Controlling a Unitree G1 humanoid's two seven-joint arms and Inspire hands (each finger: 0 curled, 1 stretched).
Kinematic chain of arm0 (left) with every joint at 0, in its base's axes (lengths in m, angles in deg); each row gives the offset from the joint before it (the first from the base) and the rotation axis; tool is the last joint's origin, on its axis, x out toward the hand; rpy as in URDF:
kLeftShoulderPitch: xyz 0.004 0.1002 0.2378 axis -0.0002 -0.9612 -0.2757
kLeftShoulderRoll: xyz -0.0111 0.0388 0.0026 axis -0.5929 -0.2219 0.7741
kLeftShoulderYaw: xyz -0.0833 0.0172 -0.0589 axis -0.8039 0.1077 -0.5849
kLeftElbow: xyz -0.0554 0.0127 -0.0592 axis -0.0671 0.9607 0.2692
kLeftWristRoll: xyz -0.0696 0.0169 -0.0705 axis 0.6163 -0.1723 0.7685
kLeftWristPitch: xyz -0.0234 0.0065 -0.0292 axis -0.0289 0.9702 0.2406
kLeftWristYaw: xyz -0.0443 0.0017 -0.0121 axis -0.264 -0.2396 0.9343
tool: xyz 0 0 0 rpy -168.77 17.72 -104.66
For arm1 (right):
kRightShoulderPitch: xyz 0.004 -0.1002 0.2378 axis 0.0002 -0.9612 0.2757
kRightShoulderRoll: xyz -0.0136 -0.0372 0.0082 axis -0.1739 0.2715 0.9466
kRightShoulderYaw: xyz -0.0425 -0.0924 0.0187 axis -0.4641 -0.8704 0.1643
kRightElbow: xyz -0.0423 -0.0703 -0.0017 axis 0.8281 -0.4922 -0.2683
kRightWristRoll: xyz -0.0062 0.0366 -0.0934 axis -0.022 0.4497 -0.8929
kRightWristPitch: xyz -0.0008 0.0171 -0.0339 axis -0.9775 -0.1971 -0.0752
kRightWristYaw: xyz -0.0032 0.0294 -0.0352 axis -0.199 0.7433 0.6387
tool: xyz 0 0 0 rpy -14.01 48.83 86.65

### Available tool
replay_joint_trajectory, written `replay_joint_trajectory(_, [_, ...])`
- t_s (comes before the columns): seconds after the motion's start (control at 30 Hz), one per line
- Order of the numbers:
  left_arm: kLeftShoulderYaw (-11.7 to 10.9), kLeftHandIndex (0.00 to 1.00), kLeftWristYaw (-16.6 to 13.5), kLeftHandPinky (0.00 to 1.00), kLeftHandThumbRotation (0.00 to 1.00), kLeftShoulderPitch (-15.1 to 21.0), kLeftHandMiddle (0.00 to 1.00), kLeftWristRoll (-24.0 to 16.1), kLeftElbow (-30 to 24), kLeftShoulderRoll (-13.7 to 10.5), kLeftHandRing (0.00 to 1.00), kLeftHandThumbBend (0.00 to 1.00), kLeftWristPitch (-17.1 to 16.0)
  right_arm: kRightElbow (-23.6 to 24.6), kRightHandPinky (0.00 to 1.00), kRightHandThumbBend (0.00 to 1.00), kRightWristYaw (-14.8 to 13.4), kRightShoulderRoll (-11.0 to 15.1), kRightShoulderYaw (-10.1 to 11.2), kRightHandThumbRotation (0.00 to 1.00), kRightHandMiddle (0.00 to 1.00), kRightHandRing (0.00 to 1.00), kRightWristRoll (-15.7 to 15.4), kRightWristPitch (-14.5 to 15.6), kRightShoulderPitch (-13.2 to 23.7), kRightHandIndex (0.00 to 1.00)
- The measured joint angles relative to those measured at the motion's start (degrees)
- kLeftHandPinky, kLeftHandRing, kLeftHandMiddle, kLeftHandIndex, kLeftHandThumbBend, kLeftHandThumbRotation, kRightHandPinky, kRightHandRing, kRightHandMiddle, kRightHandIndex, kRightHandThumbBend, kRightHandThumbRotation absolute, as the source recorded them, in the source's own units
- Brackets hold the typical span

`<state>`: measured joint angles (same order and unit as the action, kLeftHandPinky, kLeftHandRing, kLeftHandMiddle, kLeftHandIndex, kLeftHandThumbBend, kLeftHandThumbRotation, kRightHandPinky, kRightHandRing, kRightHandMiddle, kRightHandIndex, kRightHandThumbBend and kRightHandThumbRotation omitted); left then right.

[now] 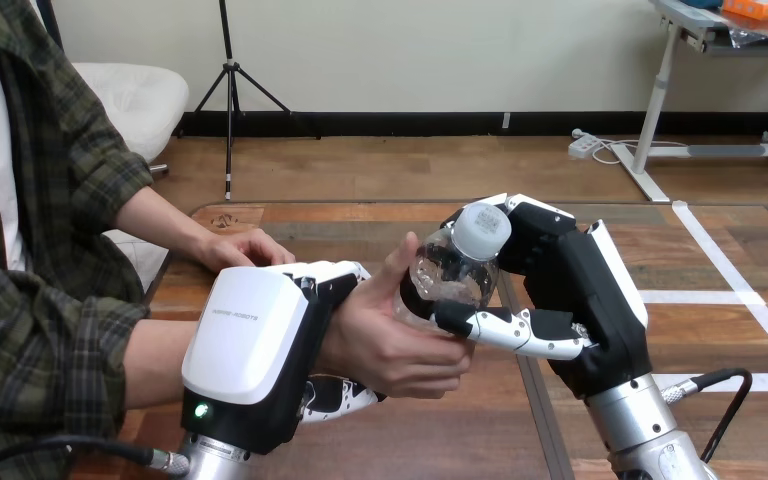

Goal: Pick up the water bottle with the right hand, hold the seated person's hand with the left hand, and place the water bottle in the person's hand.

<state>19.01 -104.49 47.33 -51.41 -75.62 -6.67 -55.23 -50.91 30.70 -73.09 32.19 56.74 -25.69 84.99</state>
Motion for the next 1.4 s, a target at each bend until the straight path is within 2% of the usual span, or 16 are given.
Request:
replay_joint_trajectory(0.17, [0.0,0.5,0.0,0.31,0.0,0.0,0.47,0.0,0.0,0.0,0.4,0.9,0.0,0.0,0.44,0.71,0.0,0.0,0.0,0.0,0.53,0.47,0.0,0.0,0.0,0.61])
replay_joint_trajectory(0.23, [0.0,0.51,0.0,0.32,0.0,0.0,0.49,0.0,0.0,0.0,0.41,0.91,0.0,0.0,0.5,0.72,-0.1,0.0,0.0,0.0,0.63,0.56,-0.2,0.0,0.0,0.67])
replay_joint_trajectory(0.27, [0.0,0.51,0.0,0.32,0.0,0.0,0.49,0.0,0.0,0.0,0.41,0.91,0.0,0.1,0.5,0.72,-0.2,0.0,0.0,0.0,0.63,0.56,-0.4,0.1,0.0,0.67])
replay_joint_trajectory(0.3, [0.0,0.53,0.0,0.33,0.0,0.0,0.52,0.0,0.0,0.0,0.44,0.91,0.1,0.1,0.56,0.72,-0.3,0.1,0.0,0.0,0.71,0.64,-0.5,0.2,0.0,0.72])
replay_joint_trajectory(0.37, [0.0,0.55,0.0,0.34,0.0,0.0,0.54,-0.1,0.0,0.0,0.46,0.92,0.2,0.3,0.6,0.72,-0.5,0.2,0.0,0.0,0.76,0.7,-1.1,0.4,0.0,0.76])
replay_joint_trajectory(0.57, [0.0,0.67,0.0,0.48,0.01,0.0,0.69,-1.3,0.0,-0.1,0.63,0.96,1.6,0.8,0.76,0.75,-0.9,0.8,0.1,0.06,0.9,0.86,-2.7,0.5,0.0,0.88])
replay_joint_trajectory(0.6, [-0.1,0.73,0.0,0.57,0.04,0.0,0.76,-1.7,0.0,-0.1,0.7,0.97,1.8,0.9,0.81,0.77,-0.9,0.9,0.1,0.1,0.94,0.91,-2.9,0.6,0.0,0.91])
replay_joint_trajectory(0.63, [-0.1,0.76,0.0,0.6,0.06,0.0,0.78,-1.9,0.0,-0.1,0.73,0.98,1.9,0.9,0.83,0.78,-1.0,1.1,0.1,0.11,0.95,0.92,-3.3,0.6,0.0,0.92])
replay_joint_trajectory(0.87, [0.0,0.92,0.0,0.87,0.22,0.0,0.94,-2.8,0.0,-0.6,0.91,1.0,1.8,1.3,0.93,0.82,-1.4,2.2,0.0,0.2,0.99,0.98,-5.4,1.0,0.0,0.98])
replay_joint_trajectory(0.9, [0.0,0.95,0.0,0.92,0.31,0.0,0.96,-2.8,0.0,-0.7,0.94,1.0,1.6,1.3,0.96,0.83,-1.5,2.3,0.0,0.22,0.99,0.99,-5.7,1.1,0.0,0.99])
replay_joint_trajectory(1.2, [0.2,1.0,0.3,0.99,0.52,0.3,1.0,-2.3,0.0,-2.2,0.99,1.0,-2.0,1.3,1.0,0.85,-2.2,2.4,0.0,0.28,1.0,1.0,-7.1,1.1,0.0,1.0])
replay_joint_trajectory(1.4, [0.2,1.0,1.5,1.0,0.58,0.6,1.0,-1.1,0.0,-3.0,1.0,1.0,-4.1,1.3,1.0,0.86,-2.3,2.4,0.0,0.3,1.0,1.0,-7.3,1.1,0.0,1.0])
